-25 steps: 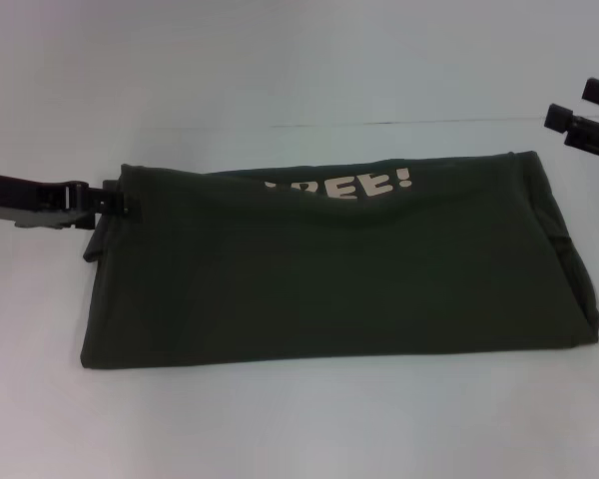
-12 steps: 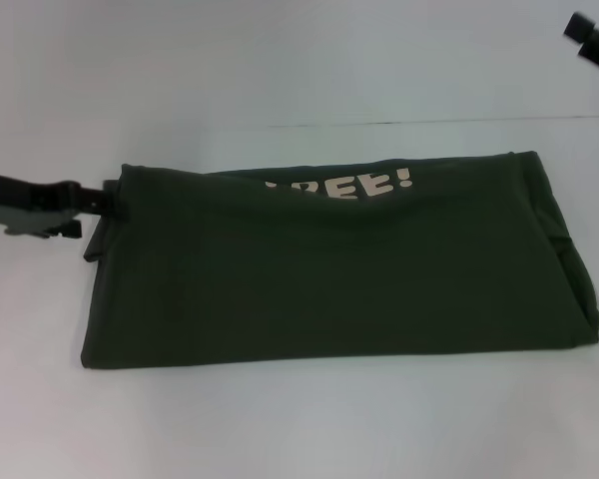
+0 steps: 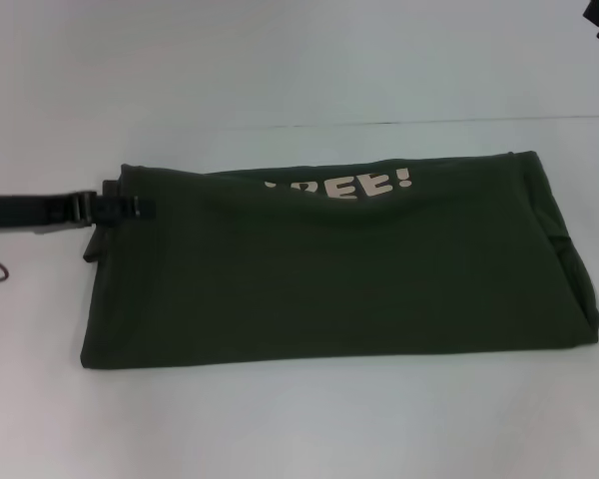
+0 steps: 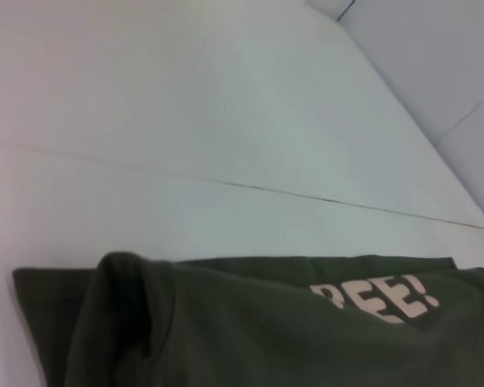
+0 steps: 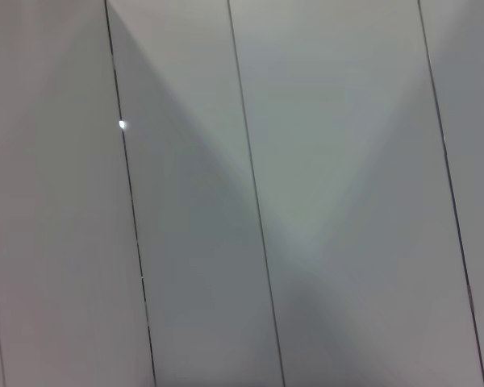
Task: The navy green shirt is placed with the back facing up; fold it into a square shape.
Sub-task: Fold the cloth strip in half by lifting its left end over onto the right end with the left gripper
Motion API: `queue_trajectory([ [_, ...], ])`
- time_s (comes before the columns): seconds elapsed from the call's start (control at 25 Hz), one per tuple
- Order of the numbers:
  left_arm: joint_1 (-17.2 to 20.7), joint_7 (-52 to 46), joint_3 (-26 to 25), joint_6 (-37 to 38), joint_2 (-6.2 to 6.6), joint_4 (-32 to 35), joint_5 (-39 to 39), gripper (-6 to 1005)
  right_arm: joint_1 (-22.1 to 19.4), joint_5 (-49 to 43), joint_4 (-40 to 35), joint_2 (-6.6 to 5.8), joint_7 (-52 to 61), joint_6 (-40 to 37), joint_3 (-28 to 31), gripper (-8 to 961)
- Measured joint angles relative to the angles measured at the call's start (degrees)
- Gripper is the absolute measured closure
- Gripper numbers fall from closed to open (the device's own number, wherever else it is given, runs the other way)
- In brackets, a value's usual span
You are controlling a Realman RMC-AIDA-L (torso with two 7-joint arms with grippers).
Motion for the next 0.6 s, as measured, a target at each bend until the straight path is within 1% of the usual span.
queue_trajectory([
  [0.12, 1.0, 2.9, -0.5, -1.4, -0.59, -2.1, -0.5, 153, -0.5, 0.0, -0.1, -0.08, 0.2, -0.3, -0.1, 127],
  [0.24, 1.3, 3.1, 0.6, -3.2, -1.33, -2.8, 0.0, 153, -0.8, -0.3, -0.1, -0.07, 0.0, -0.5, -0.3, 127],
  [0.36, 1.3, 2.5, 1.6, -4.4, -1.49, -3.0, 0.1, 152, -1.0, -1.0, -0.1, -0.07, -0.1, -0.6, -0.6, 127],
  [0.6, 1.4, 1.9, 2.1, -6.3, -1.74, -3.5, 0.1, 152, -1.0, -2.5, -0.3, -0.13, 0.4, -0.7, -0.8, 127],
])
